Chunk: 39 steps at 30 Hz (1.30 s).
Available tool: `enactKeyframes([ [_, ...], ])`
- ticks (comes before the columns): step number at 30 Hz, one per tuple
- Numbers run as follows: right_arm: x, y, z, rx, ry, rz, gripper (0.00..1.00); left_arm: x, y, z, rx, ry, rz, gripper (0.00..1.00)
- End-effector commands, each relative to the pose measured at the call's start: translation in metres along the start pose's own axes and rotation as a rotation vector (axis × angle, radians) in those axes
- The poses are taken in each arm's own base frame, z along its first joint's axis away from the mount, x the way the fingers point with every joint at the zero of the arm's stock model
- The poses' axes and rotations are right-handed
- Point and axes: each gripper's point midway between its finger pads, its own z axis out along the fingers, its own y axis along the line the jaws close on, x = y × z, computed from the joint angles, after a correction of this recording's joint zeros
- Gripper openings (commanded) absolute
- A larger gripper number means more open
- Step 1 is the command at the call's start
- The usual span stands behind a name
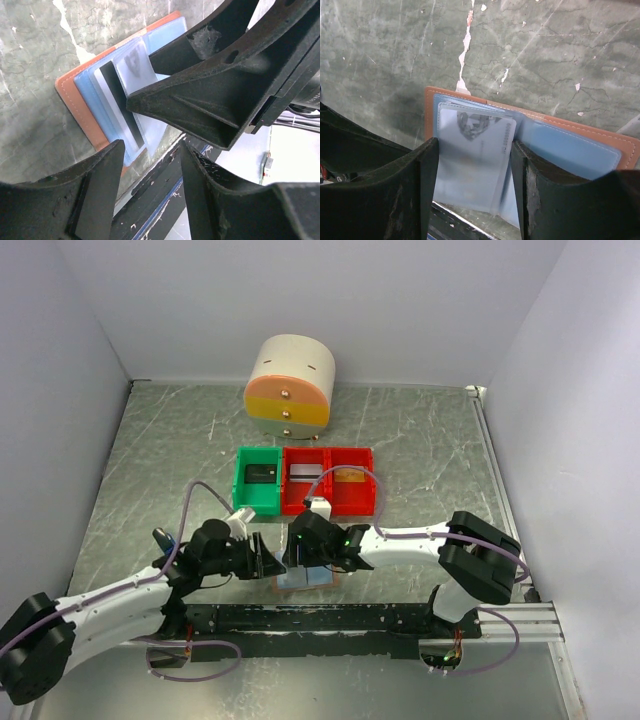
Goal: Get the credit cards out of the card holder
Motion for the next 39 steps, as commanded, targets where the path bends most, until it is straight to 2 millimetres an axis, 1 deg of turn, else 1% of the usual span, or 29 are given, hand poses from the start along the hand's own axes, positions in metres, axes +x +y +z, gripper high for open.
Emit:
enactKeyframes([
  [1,0.015,-0.012,0.004,0.03,0.049,0.003,0.53,-0.007,-0.018,0.005,0.092,-0.037,0.011,0.59],
  [4,0.014,-0.012,0.004,0.03,0.05,0.004,0.53,-0.005,-0.019,0.009,0.102,-0.04,0.001,0.56],
  [8,0.014,-0.012,0.003,0.03,0.046,0.003,0.53,-0.002,-0.015,0.015,0.079,-0.029,-0.008,0.53],
  [11,0.013,-0.012,0.002,0.03,0.043,0.003,0.53,-0.002,-0.019,0.019,0.088,-0.033,-0.011,0.47],
  [20,0.013,-0.009,0.002,0.022,0.047,0.004,0.53,0.004,-0.017,0.03,0.059,-0.005,-0.003,0.33],
  [22,0.012,-0.008,0.001,0.014,0.047,0.002,0.53,0.004,-0.015,0.031,0.046,-0.003,0.0,0.27],
  [24,0.011,-0.003,-0.002,-0.013,0.042,0.0,0.56,0.003,-0.013,0.031,0.022,-0.004,0.001,0.21],
  [26,0.008,0.003,-0.007,-0.047,0.028,0.005,0.6,0.003,-0.005,0.031,-0.028,-0.001,-0.003,0.08],
  [28,0.002,0.007,-0.013,-0.068,0.007,0.01,0.67,0.005,0.006,0.029,-0.089,0.011,-0.001,0.07],
  [30,-0.005,0.01,-0.022,-0.076,-0.021,0.015,0.72,0.006,0.01,0.028,-0.123,0.023,0.01,0.07],
  [33,-0.015,0.008,-0.034,-0.063,-0.062,0.019,0.76,0.007,0.014,0.024,-0.16,0.038,0.022,0.07],
  [37,-0.023,-0.006,-0.048,-0.01,-0.11,0.033,0.77,0.006,0.014,0.018,-0.196,0.058,0.042,0.07],
  [39,-0.024,-0.015,-0.052,0.018,-0.131,0.043,0.78,0.005,0.016,0.014,-0.225,0.068,0.052,0.09],
])
